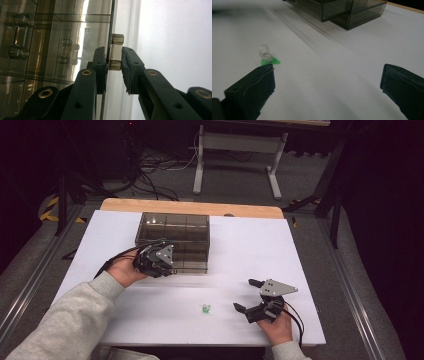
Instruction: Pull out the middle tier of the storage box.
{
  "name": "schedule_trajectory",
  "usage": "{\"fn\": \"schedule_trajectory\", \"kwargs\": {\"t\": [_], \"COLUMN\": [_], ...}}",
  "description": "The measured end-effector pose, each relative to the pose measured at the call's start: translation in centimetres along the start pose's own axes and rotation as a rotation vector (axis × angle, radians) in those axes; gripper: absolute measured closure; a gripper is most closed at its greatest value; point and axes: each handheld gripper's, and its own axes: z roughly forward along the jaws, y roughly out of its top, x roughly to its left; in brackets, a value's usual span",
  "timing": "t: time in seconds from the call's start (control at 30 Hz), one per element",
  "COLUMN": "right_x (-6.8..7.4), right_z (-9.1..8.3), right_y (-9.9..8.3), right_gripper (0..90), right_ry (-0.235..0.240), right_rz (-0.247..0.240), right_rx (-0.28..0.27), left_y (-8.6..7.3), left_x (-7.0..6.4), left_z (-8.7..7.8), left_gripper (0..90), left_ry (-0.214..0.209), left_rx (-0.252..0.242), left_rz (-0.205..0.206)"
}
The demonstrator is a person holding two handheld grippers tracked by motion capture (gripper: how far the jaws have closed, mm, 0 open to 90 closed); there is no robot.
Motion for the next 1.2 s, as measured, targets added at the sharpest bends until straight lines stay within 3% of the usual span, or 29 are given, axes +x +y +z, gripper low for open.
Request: {"fn": "schedule_trajectory", "kwargs": {"t": [0.53,0.87,1.07,1.2], "right_x": [0.0,0.0,0.1,0.0], "right_z": [0.0,0.0,0.1,0.0], "right_y": [0.0,0.0,0.0,0.0], "right_gripper": [0.1,0.1,0.1,0.1], "right_ry": [0.0,-0.001,-0.001,-0.001], "right_rz": [-0.001,-0.003,-0.004,-0.004], "right_rx": [0.001,0.004,0.004,0.004], "left_y": [0.0,-0.2,0.0,-0.1], "left_x": [-0.2,-0.5,-0.9,-1.2], "left_z": [0.1,0.3,-0.2,-0.7], "left_gripper": [74.8,74.4,62.0,55.3], "left_ry": [-0.007,-0.03,-0.016,0.0], "left_rx": [0.004,-0.016,-0.048,-0.1], "left_rz": [-0.001,-0.025,-0.04,-0.064]}}
